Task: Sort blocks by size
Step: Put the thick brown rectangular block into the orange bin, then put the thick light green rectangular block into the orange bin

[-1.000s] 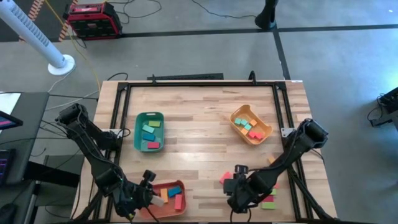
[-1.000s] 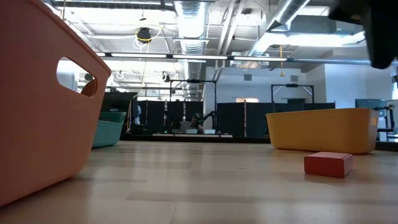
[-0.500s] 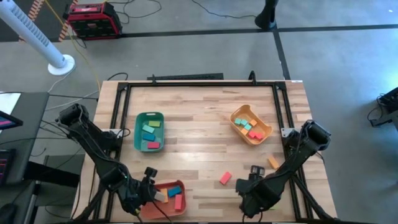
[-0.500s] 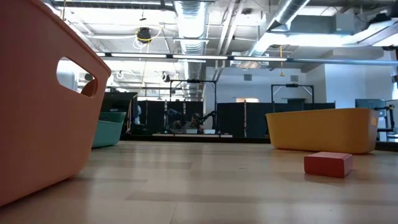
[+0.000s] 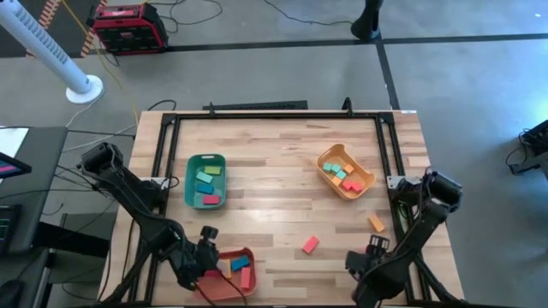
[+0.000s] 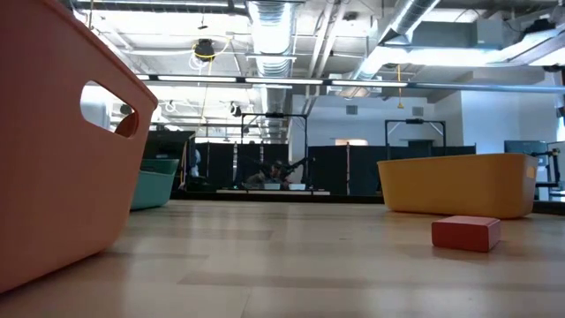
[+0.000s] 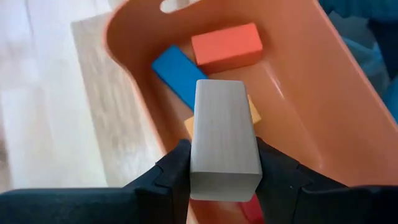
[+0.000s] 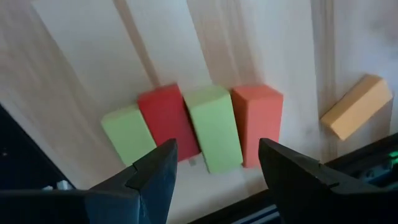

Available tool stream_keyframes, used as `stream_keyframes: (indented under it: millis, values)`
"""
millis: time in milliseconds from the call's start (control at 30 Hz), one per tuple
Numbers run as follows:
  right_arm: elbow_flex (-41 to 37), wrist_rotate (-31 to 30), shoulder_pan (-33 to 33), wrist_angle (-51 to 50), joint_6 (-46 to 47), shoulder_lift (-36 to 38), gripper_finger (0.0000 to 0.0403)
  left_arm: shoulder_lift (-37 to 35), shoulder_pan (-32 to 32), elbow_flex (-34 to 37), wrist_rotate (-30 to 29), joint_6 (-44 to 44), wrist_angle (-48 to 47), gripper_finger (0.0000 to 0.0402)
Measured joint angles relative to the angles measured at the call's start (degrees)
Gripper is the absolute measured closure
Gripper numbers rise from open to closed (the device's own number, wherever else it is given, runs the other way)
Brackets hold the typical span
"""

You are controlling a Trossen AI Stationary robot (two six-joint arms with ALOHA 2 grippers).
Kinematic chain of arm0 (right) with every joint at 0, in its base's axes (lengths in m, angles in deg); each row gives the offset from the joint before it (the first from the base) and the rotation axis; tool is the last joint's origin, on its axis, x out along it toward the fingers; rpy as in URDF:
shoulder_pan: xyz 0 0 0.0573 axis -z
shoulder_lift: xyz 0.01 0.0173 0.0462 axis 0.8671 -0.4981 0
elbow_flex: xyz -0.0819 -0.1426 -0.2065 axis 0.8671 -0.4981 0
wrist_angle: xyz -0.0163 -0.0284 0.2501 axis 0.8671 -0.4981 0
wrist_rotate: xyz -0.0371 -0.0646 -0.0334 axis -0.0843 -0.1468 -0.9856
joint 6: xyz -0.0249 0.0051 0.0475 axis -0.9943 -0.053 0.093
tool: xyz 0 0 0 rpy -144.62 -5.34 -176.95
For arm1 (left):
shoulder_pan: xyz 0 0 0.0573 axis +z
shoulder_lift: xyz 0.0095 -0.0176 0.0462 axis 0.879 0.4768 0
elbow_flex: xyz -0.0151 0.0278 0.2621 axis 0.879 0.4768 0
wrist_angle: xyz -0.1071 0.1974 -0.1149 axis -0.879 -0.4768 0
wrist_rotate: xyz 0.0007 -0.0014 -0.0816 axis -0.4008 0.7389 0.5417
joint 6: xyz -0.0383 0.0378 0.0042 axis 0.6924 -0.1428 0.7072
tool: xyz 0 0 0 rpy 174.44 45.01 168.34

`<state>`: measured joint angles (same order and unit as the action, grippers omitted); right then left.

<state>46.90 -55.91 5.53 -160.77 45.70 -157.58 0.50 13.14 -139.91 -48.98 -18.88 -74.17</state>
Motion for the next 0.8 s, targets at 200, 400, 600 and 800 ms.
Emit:
stream_keyframes:
  millis: [200, 400, 600, 800]
  values:
    - [-2.03, 0.63, -2.23, 1.81, 0.65, 0.0, 0.0143, 0.0, 1.13, 1.05, 2.41, 0.18, 1.62, 0.0267]
    - [-5.26, 0.63, -3.6, 5.48, 0.8, 0.02, 0.0143, 0.0, 1.19, 1.07, 2.3, 0.35, 1.54, 0.0266]
    - [-7.2, 0.61, -3.49, 8.02, 0.78, 0.02, 0.0143, 0.0, 1.19, 1.07, 1.25, 0.9, 1.47, 0.0244]
    - [-7.22, 0.61, -3.51, 8.06, 0.58, 0.02, 0.0152, 0.0, 1.21, 1.07, 0.73, 0.69, 1.45, 0.0208]
